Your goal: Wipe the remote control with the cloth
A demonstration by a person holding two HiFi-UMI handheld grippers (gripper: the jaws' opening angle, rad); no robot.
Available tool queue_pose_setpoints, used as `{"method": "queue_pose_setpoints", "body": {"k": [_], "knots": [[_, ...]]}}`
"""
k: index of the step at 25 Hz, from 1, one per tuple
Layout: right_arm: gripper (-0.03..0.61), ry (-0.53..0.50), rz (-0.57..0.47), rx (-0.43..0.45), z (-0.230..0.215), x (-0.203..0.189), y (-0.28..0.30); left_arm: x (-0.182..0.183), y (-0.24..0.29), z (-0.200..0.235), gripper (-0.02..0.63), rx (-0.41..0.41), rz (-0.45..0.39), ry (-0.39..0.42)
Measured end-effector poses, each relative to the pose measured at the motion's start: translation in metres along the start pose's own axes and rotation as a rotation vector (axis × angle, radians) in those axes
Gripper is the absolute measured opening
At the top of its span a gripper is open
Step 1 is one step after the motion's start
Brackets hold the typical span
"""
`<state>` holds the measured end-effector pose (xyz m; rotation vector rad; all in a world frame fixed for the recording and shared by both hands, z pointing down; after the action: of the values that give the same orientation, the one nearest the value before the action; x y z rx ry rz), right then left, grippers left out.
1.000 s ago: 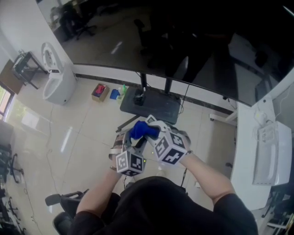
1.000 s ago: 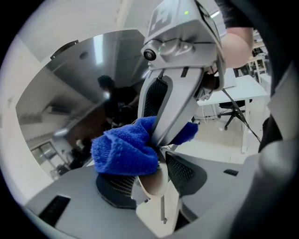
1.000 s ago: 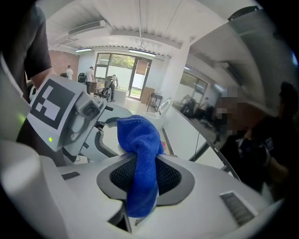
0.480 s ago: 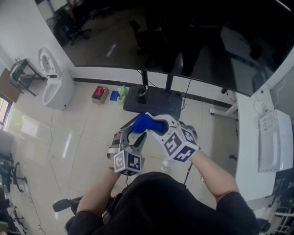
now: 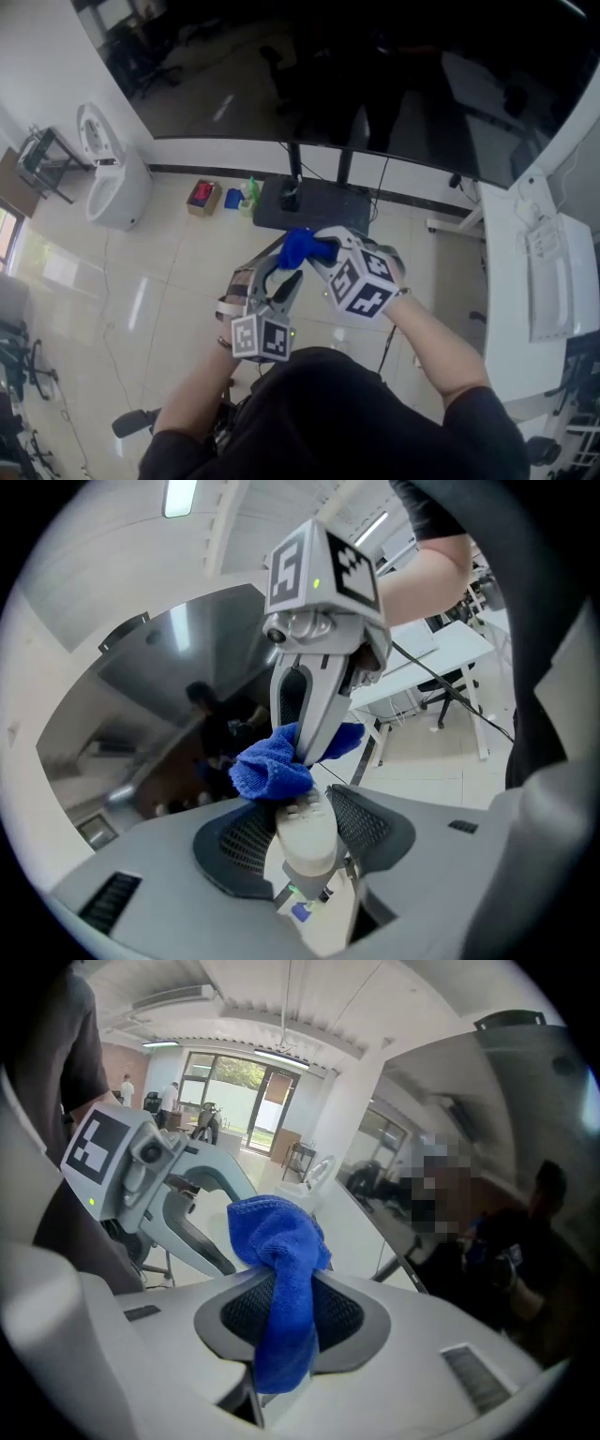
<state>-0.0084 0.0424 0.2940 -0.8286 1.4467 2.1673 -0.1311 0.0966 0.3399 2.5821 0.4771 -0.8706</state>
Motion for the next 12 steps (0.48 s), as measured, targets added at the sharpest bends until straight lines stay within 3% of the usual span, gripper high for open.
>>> {"method": "queue_pose_setpoints", "body": {"k": [5, 7, 9, 12], "knots": [[0.106, 0.049, 0.012, -0.078, -0.024, -0.019, -0.011, 0.004, -0.006, -0.004, 0.198, 0.004, -0.020, -0.018], [0.106, 0.074, -0.021, -0.106, -0.026, -0.021, -0.020, 0.003, -0.006, -0.003, 0.198, 0.006, -0.023, -0.085], [0.106, 0.125, -0.127, -0.137, -0.028, -0.018, -0.036, 0.000, -0.005, 0.007, 0.198, 0.003, -0.032, -0.295], [0.107, 0.293, -0.468, -0.126, -0.030, -0.022, -0.058, -0.021, -0.002, 0.029, 0.198, -0.035, -0.105, -0.879]]}}
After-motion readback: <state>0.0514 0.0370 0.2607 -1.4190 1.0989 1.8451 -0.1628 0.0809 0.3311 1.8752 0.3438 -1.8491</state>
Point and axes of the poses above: the fingertips, and each gripper's own axes: y forward along the fingers, z to its left, x out of its top, the point moved 10 cm from there along -y, backward along the fingers, and after that the axes turned 9 degrees about x, right-handed, at the moved point
